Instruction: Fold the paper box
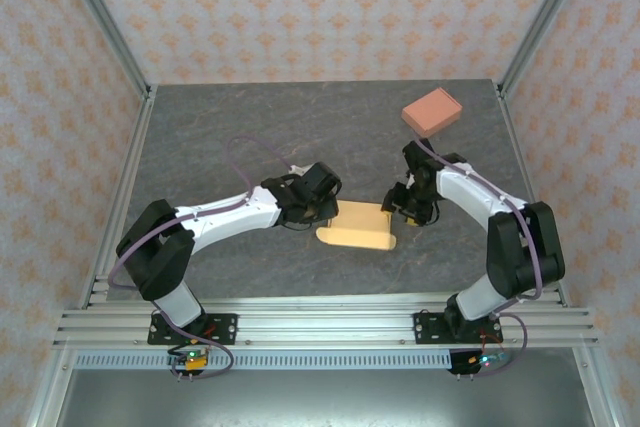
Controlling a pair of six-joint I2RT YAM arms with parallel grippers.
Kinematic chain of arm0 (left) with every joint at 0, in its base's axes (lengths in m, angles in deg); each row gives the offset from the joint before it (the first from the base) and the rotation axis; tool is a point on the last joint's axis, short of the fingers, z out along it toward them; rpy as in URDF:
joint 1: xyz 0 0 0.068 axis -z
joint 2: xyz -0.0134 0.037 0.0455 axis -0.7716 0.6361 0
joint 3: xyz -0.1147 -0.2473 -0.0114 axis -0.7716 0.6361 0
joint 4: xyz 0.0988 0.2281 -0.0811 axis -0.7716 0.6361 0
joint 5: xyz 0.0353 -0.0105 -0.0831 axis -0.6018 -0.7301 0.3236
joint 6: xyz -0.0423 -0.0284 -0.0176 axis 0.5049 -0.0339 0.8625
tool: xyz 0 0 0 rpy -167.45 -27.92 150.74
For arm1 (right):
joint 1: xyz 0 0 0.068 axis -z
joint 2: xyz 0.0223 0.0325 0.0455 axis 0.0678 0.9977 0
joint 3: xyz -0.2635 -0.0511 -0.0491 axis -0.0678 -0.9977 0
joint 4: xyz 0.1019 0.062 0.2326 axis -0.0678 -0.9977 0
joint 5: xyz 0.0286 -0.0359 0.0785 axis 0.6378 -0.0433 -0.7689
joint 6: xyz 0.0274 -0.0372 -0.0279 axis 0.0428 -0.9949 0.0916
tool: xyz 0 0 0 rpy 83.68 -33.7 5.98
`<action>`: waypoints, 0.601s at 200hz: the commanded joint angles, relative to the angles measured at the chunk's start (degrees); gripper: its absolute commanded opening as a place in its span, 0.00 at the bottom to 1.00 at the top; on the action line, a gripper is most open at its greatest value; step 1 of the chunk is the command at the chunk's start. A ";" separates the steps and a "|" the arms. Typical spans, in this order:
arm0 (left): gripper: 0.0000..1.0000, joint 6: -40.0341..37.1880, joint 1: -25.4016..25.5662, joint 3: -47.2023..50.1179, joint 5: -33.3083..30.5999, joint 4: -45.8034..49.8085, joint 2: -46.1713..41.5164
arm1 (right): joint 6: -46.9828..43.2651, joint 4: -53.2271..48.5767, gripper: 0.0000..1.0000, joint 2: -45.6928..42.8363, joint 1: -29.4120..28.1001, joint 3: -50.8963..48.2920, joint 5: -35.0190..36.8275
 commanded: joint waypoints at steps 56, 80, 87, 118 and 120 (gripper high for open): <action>0.55 -18.63 0.33 -0.25 -3.22 7.15 -1.03 | 2.52 7.54 0.54 -1.35 -0.16 -3.53 1.72; 0.58 -21.80 0.28 -0.50 3.07 2.45 -0.28 | 3.32 8.85 0.54 -2.26 -0.16 -3.23 0.09; 0.58 -24.13 0.28 -0.64 5.03 1.32 0.33 | 3.45 8.96 0.54 -2.15 -0.16 -3.05 -0.34; 0.57 -26.30 0.13 -0.84 10.85 -1.62 2.93 | 5.74 11.30 0.53 -2.06 0.43 -3.42 -6.09; 0.57 -26.30 0.11 -0.83 10.92 -1.63 3.01 | 5.90 11.55 0.53 -2.08 0.42 -3.48 -6.31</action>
